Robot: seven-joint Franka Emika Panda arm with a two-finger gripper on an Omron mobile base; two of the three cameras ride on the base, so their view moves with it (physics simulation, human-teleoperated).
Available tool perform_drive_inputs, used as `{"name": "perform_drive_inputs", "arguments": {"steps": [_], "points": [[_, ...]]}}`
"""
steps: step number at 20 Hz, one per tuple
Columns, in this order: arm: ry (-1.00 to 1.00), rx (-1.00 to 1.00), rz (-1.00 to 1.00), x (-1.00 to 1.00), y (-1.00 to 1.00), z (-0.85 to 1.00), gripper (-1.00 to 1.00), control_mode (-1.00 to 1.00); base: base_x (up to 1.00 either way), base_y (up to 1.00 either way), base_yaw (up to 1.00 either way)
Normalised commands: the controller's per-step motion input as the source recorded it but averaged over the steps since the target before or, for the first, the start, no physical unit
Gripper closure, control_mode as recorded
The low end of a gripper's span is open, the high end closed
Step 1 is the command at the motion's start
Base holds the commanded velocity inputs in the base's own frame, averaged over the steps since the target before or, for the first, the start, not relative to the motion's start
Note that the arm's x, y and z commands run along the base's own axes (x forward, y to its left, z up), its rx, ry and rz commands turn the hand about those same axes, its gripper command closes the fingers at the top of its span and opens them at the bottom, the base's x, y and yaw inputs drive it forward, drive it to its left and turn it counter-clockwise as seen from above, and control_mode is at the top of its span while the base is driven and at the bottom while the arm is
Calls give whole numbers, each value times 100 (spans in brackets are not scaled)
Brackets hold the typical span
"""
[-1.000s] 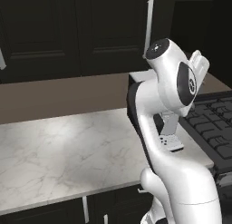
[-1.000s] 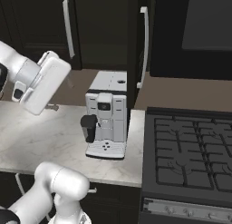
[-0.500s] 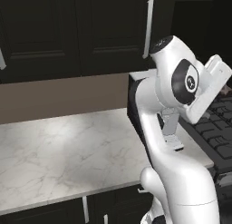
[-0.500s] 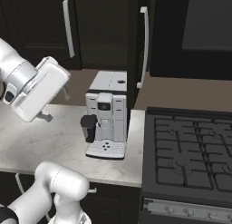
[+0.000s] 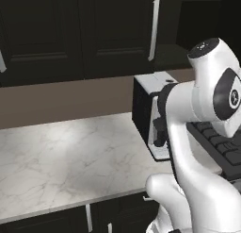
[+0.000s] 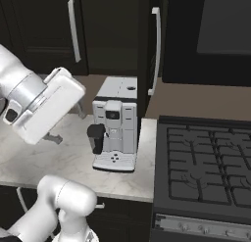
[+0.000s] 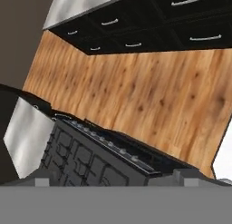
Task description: Close all open cabinet doors.
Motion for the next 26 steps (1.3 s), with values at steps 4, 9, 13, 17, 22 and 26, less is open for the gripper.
{"name": "perform_drive_inputs", "arguments": {"steps": [4, 9, 13, 17, 22, 26], "points": [[0, 1, 38, -50, -35, 0, -100, -100, 0, 0, 0], [0, 5, 43, -38, -46, -1, -100, -100, 0, 0, 0], [5, 4, 30, -27, -43, 0, -100, -100, 0, 0, 0], [3, 6, 19, -25, -42, 0, -100, -100, 0, 0, 0], [-1, 8, 12, -7, -43, 1, -100, -100, 0, 0, 0], [-9, 5, 18, 3, -42, 1, -100, -100, 0, 0, 0]]}}
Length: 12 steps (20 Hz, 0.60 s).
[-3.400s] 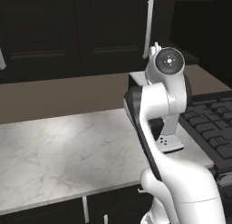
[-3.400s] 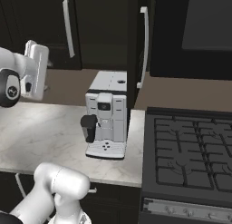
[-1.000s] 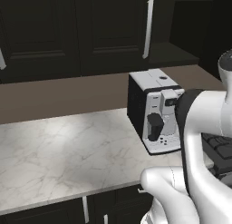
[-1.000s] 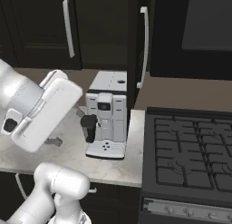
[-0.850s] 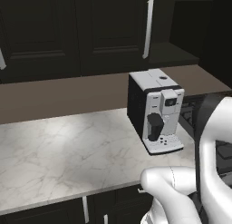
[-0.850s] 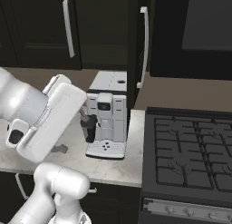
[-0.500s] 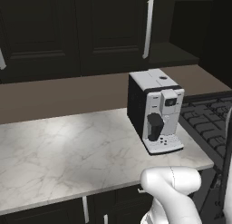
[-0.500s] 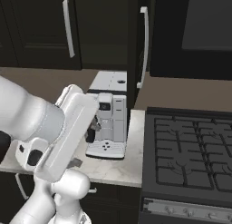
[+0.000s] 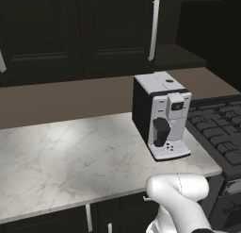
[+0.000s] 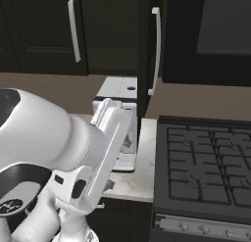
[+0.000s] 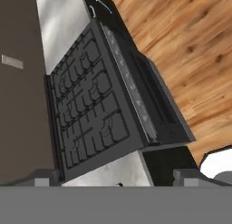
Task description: Close all open cabinet doors.
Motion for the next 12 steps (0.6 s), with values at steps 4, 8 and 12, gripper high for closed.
{"name": "perform_drive_inputs", "arguments": {"steps": [4, 8, 12], "points": [[-9, 1, 18, 32, -27, 0, -100, -100, 0, 0, 0], [-10, 6, 14, 44, -22, 1, -100, -100, 0, 0, 0], [-15, 9, 4, 45, -18, 1, -100, -100, 0, 0, 0]]}}
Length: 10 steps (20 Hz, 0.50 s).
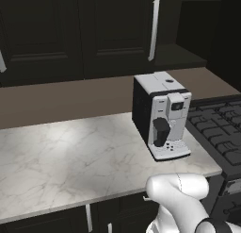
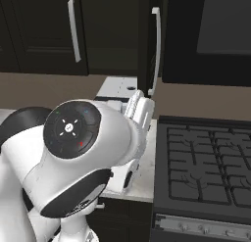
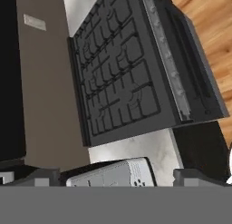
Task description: Close all open cabinet doors.
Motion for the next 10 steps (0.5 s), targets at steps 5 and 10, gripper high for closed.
{"name": "perform_drive_inputs", "arguments": {"steps": [5, 10], "points": [[-14, 13, 3, 54, -14, 0, -100, -100, 0, 0, 0], [-13, 14, 4, 64, -15, 3, -100, -100, 0, 0, 0]]}}
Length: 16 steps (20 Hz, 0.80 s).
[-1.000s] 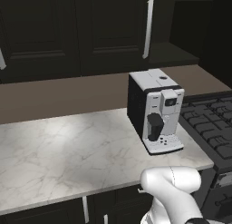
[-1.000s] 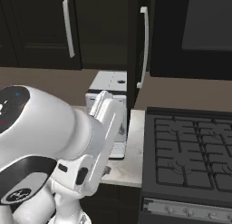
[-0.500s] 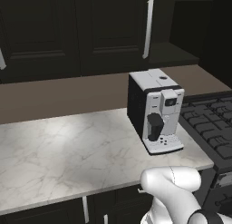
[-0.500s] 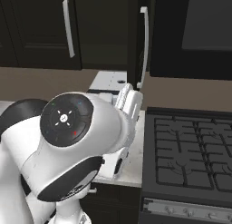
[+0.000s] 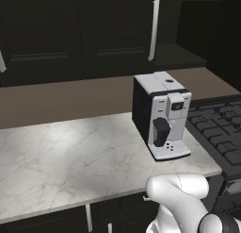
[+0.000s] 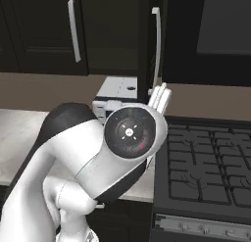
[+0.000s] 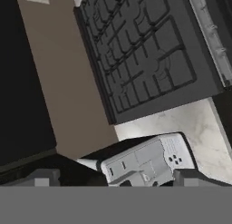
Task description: Close all open cabinet doors.
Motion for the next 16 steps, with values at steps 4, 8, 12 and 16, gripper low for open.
{"name": "perform_drive_inputs", "arguments": {"steps": [4, 8, 12, 16], "points": [[0, 9, 4, 66, -16, 8, -100, -100, 0, 0, 0], [-3, 5, 8, 53, -16, 8, -100, -100, 0, 0, 0], [-9, 12, 13, 46, -14, 14, -100, -100, 0, 0, 0], [-10, 13, 20, 40, -4, 12, -100, -100, 0, 0, 0]]}}
